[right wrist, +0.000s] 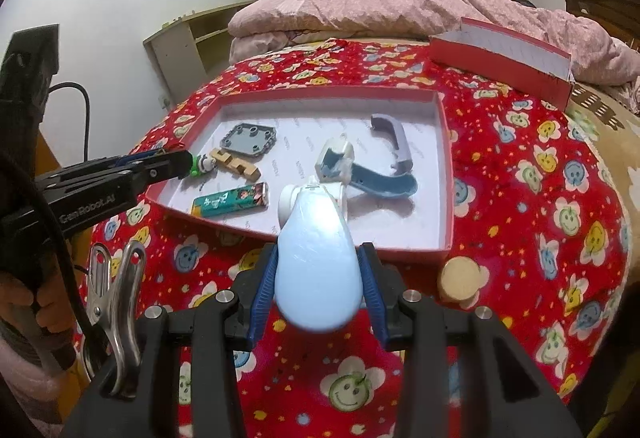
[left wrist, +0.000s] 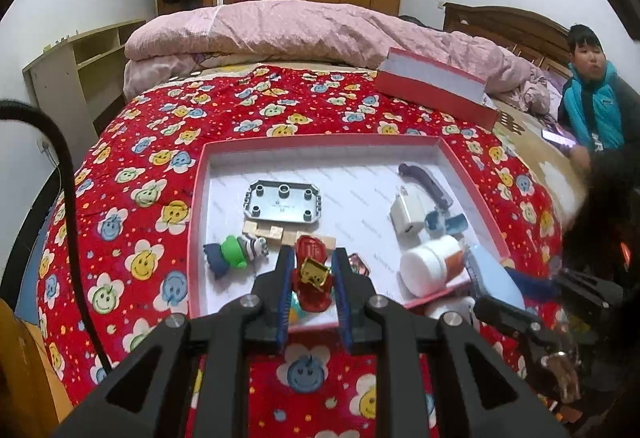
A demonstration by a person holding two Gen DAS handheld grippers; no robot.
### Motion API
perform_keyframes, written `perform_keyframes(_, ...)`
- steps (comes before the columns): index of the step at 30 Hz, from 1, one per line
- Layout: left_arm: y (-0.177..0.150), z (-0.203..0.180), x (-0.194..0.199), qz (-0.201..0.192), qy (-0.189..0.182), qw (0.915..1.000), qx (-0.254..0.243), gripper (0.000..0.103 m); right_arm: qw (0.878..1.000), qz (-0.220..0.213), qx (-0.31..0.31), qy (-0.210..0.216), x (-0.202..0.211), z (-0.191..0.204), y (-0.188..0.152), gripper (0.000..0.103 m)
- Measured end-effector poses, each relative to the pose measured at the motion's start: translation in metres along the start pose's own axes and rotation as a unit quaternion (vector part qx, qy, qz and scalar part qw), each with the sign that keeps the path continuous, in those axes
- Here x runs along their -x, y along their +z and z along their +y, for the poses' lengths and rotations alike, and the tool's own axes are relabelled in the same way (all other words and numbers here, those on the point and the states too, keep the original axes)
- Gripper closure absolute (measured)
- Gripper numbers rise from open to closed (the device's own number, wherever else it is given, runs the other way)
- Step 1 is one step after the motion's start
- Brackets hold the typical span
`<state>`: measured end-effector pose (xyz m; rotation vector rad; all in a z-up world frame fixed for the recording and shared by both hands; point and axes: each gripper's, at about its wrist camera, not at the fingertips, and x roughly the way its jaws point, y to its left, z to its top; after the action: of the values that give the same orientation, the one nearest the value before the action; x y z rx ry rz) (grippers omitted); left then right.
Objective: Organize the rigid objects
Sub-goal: 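Carry the red figure and pale blue oval over the tray with both grippers, then lower the red figure and blue oval into the tray and open both grippers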
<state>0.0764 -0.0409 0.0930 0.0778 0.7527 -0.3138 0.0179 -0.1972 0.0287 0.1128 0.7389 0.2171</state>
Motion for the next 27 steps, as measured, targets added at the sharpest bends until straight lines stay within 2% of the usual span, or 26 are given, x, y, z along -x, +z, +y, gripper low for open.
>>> perform_keyframes(10,0.014,0.013,-0.042,0.034,0.013,0.9988,0.032,0.083,1.0,-0.005,-0.006,-0.008,-0.006,-0.013,0.02,0.062)
perform_keyframes(18,0.018,0.019,-0.068,0.045,0.021,0.9976,0.048,0.083,1.0,0.004,-0.012,-0.011,-0.02,-0.021,0.028,0.062)
perform_keyframes(24,0.022,0.021,-0.071,0.037,0.027,0.9979,0.045,0.083,1.0,0.003,-0.026,-0.01,-0.027,-0.026,0.031,0.062)
perform_keyframes(27,0.024,0.022,-0.078,0.046,0.025,0.9974,0.05,0.083,1.0,0.004,-0.027,-0.013,-0.03,-0.025,0.034,0.062)
